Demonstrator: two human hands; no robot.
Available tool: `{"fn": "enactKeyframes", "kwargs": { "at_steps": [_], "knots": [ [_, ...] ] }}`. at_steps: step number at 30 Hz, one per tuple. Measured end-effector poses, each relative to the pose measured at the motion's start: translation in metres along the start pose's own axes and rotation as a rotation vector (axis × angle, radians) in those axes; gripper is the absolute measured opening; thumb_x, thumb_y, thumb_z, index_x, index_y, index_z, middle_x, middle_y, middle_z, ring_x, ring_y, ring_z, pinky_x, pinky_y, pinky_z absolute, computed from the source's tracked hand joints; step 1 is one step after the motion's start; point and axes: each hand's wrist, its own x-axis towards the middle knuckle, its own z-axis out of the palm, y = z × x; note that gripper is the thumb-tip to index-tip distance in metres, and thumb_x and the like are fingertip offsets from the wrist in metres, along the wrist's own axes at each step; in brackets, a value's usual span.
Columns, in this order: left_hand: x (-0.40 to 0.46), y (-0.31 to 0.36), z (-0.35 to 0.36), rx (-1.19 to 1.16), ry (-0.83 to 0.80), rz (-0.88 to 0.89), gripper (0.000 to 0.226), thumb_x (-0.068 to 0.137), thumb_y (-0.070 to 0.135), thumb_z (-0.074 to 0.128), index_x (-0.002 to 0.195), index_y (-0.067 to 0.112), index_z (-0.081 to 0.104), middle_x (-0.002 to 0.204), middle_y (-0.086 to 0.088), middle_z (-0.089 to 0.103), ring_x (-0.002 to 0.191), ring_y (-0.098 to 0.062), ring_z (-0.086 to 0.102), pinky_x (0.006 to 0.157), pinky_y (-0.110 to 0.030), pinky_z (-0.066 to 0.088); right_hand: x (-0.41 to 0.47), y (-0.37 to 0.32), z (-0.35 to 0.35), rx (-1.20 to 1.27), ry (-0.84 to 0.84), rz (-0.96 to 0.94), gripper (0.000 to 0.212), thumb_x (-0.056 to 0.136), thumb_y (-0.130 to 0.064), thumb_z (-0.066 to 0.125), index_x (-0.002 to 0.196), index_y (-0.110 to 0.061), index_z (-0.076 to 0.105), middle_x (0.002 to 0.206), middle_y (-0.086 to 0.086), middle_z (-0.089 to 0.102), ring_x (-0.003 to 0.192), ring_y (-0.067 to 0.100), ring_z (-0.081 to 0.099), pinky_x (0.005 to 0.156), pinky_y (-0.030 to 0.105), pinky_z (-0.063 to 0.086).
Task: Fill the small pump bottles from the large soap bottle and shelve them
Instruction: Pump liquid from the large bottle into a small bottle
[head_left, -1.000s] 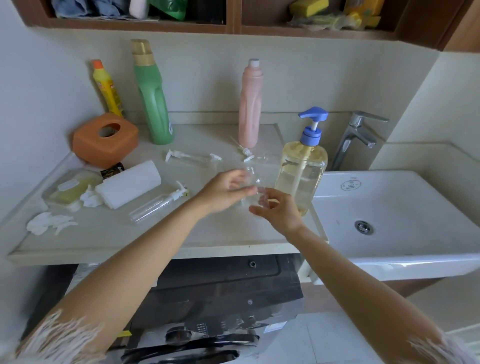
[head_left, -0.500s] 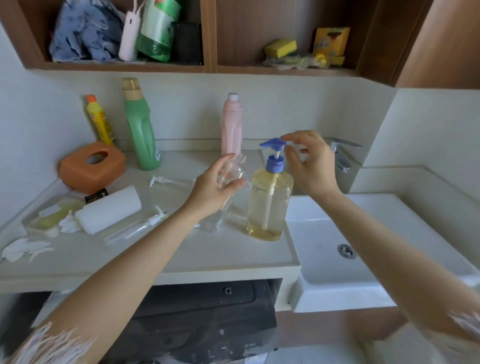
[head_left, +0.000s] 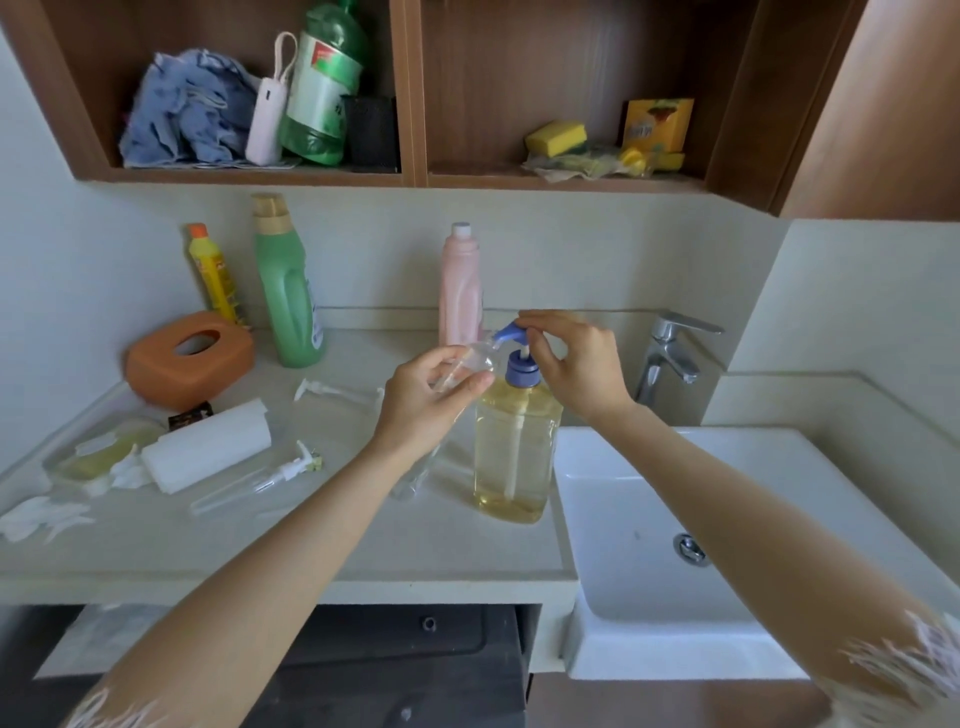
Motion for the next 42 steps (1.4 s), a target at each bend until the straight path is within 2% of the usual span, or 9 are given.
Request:
{"fn": "enactKeyframes", "kwargs": {
  "at_steps": [2,5,9,14,20,23,27,33,42],
  "knots": [
    [-0.001,0.001,0.001,-0.010,0.002,0.009,0.040,0.077,0.032,0.079,0.113,0.018,0.068,0.096,0.005,0.074,0.097,-0.007,0.068,0.091,-0.029,0.052,-0.002,0.001,0.001,-0.038,0.019,-0.018,0.024,0.083,0.003,0.058,0.097,-0.007,0.075,0.101,0.004,0.074,0.098,0.021,0.068,0.083,0.029,0.052],
    [-0.002,0.001,0.000,-0.028,0.007,0.018,0.037,0.077,0.030,0.080,0.110,0.019,0.069,0.092,0.005,0.075,0.093,-0.008,0.069,0.087,-0.025,0.052,-0.009,0.000,0.007,-0.055,0.032,-0.056,0.031,0.076,0.008,0.059,0.101,-0.003,0.073,0.107,0.008,0.072,0.110,0.022,0.064,0.088,0.023,0.046],
    [-0.002,-0.002,0.001,-0.017,0.027,-0.001,0.028,0.075,0.020,0.082,0.096,0.028,0.067,0.086,0.008,0.074,0.088,-0.009,0.068,0.081,-0.022,0.051,-0.015,-0.002,0.015,0.007,0.093,-0.077,0.036,0.067,0.009,0.057,0.098,-0.002,0.072,0.105,0.011,0.072,0.101,0.019,0.064,0.079,0.026,0.049],
    [-0.002,-0.008,0.002,-0.016,-0.011,-0.057,0.030,0.070,0.018,0.083,0.090,0.017,0.061,0.085,0.003,0.074,0.075,-0.015,0.066,0.077,-0.035,0.054,-0.031,0.006,0.028,-0.012,0.044,0.000,0.039,0.069,0.009,0.059,0.104,-0.003,0.071,0.112,0.010,0.070,0.111,0.025,0.063,0.105,0.040,0.042],
    [-0.002,0.000,-0.001,0.018,-0.052,-0.073,0.028,0.073,0.016,0.081,0.089,0.021,0.060,0.092,0.002,0.073,0.081,-0.014,0.067,0.071,-0.027,0.052,-0.033,-0.001,0.023,-0.065,-0.013,0.034,0.039,0.071,0.005,0.059,0.108,-0.004,0.070,0.114,0.007,0.069,0.106,0.026,0.064,0.099,0.018,0.036],
    [0.000,0.006,-0.006,0.023,-0.066,-0.051,0.029,0.074,0.013,0.079,0.092,0.023,0.058,0.098,0.002,0.072,0.089,-0.014,0.066,0.075,-0.024,0.050,-0.023,-0.011,0.011,-0.103,-0.064,0.017,0.043,0.069,-0.001,0.056,0.110,-0.008,0.069,0.115,0.004,0.068,0.106,0.025,0.063,0.086,0.025,0.047],
    [0.003,0.012,-0.010,-0.020,-0.068,-0.016,0.032,0.072,0.016,0.082,0.094,0.024,0.061,0.102,-0.001,0.071,0.097,-0.013,0.067,0.085,-0.028,0.053,-0.006,-0.015,0.000,-0.145,-0.094,0.049,0.047,0.068,-0.003,0.049,0.110,-0.008,0.070,0.117,0.003,0.068,0.105,0.026,0.064,0.083,0.035,0.053],
    [0.006,0.005,-0.014,-0.046,-0.052,0.049,0.037,0.075,0.017,0.081,0.109,0.014,0.067,0.107,0.001,0.070,0.105,-0.014,0.064,0.089,-0.023,0.049,-0.007,-0.013,0.006,-0.151,-0.141,-0.004,0.052,0.069,0.000,0.042,0.114,-0.002,0.068,0.122,0.011,0.065,0.119,0.025,0.059,0.096,0.027,0.046],
    [0.005,-0.011,-0.010,-0.064,-0.086,0.059,0.037,0.074,0.011,0.082,0.109,0.008,0.068,0.103,-0.005,0.071,0.086,-0.012,0.065,0.078,-0.018,0.050,-0.030,-0.008,0.037,-0.003,0.068,0.057,0.053,0.060,0.009,0.039,0.103,0.004,0.070,0.110,0.016,0.067,0.113,0.028,0.061,0.099,0.023,0.045]
  ]
}}
